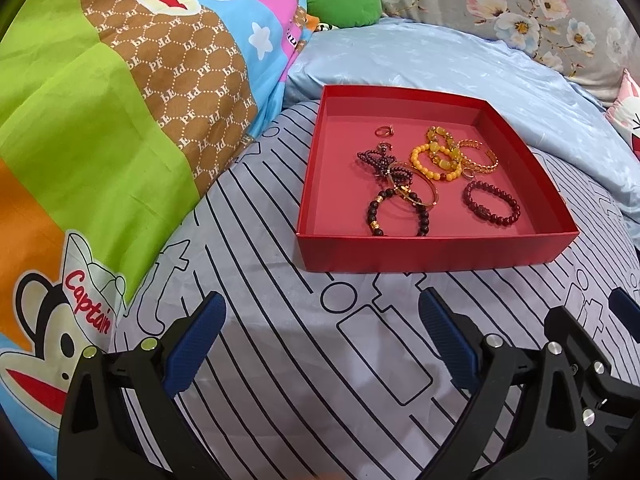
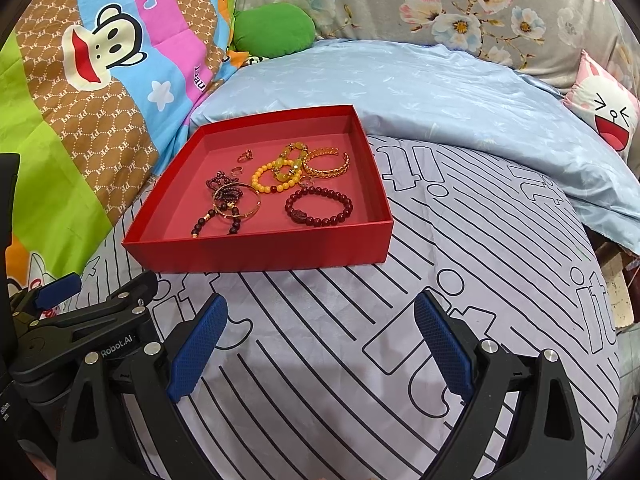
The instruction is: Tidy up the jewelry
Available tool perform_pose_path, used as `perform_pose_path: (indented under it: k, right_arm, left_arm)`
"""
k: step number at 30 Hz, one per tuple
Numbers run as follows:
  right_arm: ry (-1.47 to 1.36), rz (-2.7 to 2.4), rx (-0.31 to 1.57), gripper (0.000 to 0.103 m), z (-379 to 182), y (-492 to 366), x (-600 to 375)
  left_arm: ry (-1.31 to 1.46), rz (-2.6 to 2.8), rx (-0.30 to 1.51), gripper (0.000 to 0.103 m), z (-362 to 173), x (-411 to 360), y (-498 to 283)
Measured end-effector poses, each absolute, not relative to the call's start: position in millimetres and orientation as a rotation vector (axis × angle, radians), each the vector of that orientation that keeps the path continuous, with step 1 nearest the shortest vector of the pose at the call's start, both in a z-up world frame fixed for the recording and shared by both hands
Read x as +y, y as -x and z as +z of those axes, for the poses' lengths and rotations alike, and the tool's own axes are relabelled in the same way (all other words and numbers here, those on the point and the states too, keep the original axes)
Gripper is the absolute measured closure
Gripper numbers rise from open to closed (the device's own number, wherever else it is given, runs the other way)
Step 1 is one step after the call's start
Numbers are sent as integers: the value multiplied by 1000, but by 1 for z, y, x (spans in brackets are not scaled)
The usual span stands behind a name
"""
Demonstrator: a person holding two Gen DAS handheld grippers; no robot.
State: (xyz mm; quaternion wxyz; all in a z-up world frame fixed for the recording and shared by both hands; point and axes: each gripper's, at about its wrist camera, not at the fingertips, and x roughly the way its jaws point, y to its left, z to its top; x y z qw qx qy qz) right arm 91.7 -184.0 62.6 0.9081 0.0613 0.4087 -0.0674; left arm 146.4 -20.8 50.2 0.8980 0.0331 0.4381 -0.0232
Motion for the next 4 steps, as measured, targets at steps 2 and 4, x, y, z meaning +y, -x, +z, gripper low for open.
perform_pose_path:
  k: [2,4]
  right_arm:
    - [-125,-140,840,12,63,-92,-184]
    - [-125,-141,841,12,62,-92,-185]
  left_arm:
    - [-61,-44,900,11,51,-20,-146]
    - [-59,-45,906,11,51,-20,-146]
